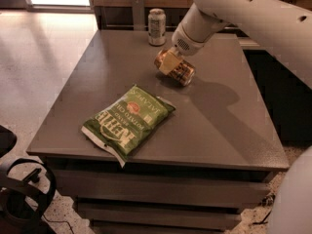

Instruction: Knock orange can over

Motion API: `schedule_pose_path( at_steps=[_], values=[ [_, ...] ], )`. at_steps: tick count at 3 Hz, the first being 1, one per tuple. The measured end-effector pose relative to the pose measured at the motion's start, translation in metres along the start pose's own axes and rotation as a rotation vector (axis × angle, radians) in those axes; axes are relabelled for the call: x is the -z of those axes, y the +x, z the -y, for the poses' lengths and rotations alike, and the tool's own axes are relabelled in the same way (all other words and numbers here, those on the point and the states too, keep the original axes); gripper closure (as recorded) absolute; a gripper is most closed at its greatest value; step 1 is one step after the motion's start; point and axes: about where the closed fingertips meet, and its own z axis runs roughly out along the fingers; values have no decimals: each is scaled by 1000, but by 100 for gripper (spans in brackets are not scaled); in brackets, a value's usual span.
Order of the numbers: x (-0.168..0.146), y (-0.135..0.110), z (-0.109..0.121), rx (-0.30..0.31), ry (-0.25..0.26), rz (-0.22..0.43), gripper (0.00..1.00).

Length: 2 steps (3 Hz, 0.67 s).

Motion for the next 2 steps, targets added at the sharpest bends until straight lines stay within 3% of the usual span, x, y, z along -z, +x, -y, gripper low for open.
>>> schedule_pose_path(
  at_steps=[1,2],
  values=[
    [-21,-14,-5,62,-28,39,100],
    [-43,-31,-13,120,-68,130,92]
  ],
)
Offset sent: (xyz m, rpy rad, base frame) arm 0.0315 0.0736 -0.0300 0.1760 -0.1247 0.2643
